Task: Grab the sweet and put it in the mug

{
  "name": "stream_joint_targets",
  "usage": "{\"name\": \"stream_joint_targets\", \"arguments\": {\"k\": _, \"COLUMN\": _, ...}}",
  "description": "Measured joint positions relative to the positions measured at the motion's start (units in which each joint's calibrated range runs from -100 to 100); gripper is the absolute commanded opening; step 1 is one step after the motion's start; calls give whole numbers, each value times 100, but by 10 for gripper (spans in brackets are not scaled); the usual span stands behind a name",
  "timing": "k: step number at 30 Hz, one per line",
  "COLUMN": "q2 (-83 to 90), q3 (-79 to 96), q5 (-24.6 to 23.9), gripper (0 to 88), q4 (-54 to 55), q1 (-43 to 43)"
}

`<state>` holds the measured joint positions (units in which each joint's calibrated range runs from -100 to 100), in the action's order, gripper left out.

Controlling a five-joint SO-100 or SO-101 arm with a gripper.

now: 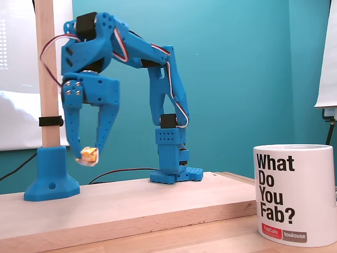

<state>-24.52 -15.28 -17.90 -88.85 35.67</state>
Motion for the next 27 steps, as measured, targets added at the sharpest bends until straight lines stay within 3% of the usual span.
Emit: {"name": "stream_joint_targets", "arguments": {"k": 27, "q2": 1026, "q3": 27, "q5": -34, "gripper": 31, "q4": -8, "q1": -2386}}
